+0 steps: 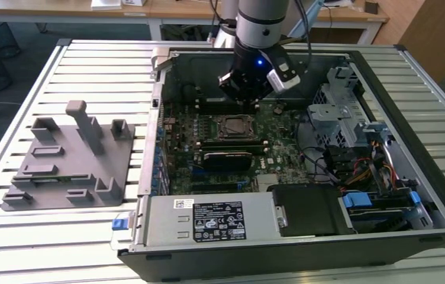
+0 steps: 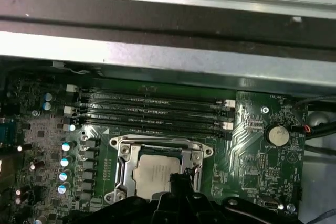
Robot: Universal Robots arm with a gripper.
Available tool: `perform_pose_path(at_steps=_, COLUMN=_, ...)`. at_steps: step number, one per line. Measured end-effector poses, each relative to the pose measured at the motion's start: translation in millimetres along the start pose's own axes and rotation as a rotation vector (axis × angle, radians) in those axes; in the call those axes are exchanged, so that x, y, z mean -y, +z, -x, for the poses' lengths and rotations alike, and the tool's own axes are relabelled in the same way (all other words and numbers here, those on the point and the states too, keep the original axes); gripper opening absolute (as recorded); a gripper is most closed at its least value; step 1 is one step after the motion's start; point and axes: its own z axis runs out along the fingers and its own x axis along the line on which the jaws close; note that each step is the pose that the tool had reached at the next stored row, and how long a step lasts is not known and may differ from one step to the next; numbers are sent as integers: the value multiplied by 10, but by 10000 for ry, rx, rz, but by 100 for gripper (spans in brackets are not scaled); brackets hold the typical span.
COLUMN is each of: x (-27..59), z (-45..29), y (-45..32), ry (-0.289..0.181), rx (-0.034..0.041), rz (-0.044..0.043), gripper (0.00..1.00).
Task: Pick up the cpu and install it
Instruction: 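Install the second cpu locking lever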
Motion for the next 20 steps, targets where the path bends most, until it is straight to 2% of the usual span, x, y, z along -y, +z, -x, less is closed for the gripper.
perform_pose_path(at_steps=9, x=60, z=-5, y=1, ry=-1, rx=0, rz=0, gripper=11)
perform_pose_path(at_steps=14, x=129, z=-10, y=-1, ry=-1, rx=-2, rz=10, gripper=11)
perform_pose_path(at_steps=16, x=144, z=-12, y=-2, ry=-1, rx=-17, rz=44, gripper=11)
perform_pose_path(at_steps=20, x=147, z=-12, y=-50, ry=1, rx=-67, rz=58, gripper=11)
